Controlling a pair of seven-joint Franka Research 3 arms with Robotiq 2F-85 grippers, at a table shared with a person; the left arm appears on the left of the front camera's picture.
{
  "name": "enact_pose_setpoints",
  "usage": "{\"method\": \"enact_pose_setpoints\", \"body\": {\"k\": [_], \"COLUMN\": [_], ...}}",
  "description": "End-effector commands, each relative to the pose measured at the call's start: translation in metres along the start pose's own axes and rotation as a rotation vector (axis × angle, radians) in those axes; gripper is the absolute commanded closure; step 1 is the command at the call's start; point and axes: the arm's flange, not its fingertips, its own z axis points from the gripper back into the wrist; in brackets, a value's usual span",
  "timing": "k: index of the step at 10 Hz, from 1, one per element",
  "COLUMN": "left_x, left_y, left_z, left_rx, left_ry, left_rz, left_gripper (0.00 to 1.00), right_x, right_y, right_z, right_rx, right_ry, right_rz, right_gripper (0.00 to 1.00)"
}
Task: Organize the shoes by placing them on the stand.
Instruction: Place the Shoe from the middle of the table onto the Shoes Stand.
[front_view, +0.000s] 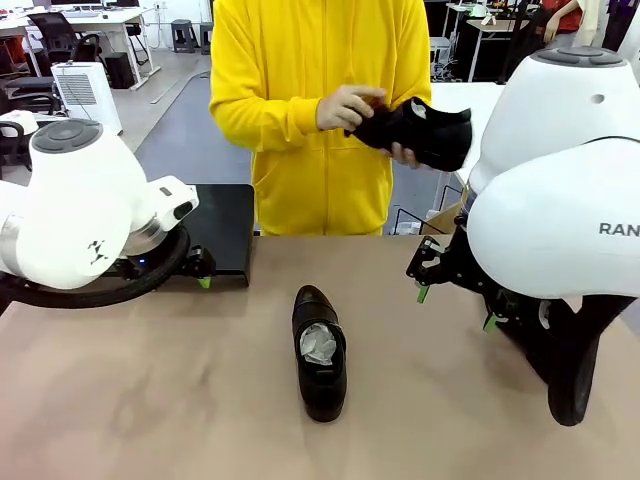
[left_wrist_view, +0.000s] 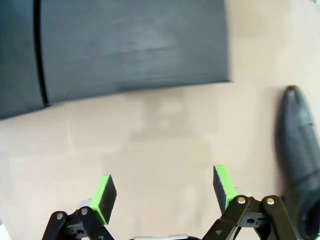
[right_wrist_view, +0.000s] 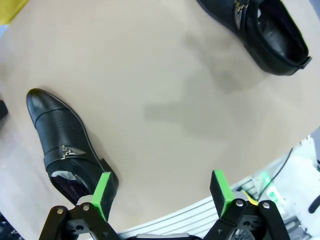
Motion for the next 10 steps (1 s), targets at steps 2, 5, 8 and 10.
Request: {"method": "enact_pose_setpoints", "body": {"k": [2,5,8,10], "left_x": [-0.044,-0.065,-0.067,-0.071], "left_y": [-0.061,-0.106,-0.133,-0.146], "left_z": [0.047,0.044,0.031,0.025], "left_rx": [-0.087,-0.079,-0.125,-0.124], "left_ry": [0.114,0.278,0.334,0.357], "left_rz": [0.083,0.09,0.081,0.059], "left_gripper": [0.0,0.0,0.0,0.0], "right_x": [0.004,0.004,0.004,0.004], "right_y": [-0.002,-0.002,-0.002,-0.002], "right_z": [0.002,0.002,0.002,0.002], "right_rx": [-0.006,-0.006,-0.006,-0.006], "right_ry": [-0.01,-0.01,-0.01,-0.01], "right_rz": [0.013,0.013,0.013,0.013], "right_gripper": [0.0,0.0,0.0,0.0]}}
